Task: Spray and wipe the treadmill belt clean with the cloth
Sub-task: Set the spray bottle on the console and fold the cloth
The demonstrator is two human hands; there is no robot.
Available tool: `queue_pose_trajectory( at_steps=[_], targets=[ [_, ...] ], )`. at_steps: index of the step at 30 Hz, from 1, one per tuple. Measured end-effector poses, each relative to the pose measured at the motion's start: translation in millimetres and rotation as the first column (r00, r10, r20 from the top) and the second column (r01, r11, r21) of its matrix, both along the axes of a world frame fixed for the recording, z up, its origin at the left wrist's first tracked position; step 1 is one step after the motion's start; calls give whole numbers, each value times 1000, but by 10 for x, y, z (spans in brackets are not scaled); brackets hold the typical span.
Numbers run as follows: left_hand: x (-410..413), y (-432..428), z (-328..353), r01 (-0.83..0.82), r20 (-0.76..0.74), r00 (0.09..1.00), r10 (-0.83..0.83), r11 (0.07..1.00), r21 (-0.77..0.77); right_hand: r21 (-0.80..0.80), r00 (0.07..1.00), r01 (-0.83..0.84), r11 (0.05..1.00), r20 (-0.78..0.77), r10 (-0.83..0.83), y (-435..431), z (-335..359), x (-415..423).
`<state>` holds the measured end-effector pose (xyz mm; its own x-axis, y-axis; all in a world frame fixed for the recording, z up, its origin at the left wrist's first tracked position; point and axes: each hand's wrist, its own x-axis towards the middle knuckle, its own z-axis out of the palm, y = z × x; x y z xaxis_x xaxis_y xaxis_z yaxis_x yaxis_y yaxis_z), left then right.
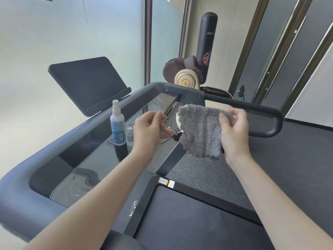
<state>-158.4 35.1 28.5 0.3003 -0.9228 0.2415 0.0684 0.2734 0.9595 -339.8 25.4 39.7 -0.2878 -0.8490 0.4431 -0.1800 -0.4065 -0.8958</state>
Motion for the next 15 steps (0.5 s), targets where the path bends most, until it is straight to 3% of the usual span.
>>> queue_pose_trajectory(
  at_steps=[4, 9, 12, 15],
  targets=[
    [6, -44, -50, 123, 19, 992, -127, 982, 146, 104, 962, -204, 973, 205, 180, 25, 16, -24],
    [-211, -94, -144, 246, 66, 961, -269, 939, 239, 112, 921, -344, 932, 234, 312, 38, 24, 77],
    [-272, -87, -138, 405, -117, 914, -388, 864, 300, 87, 894, -399, 913, 259, 366, 36, 68, 112],
    [-276, -132, -181, 336, -158, 939, -304, 912, 237, 31, 915, -349, 937, 225, 334, -6, 77, 146]
  ],
)
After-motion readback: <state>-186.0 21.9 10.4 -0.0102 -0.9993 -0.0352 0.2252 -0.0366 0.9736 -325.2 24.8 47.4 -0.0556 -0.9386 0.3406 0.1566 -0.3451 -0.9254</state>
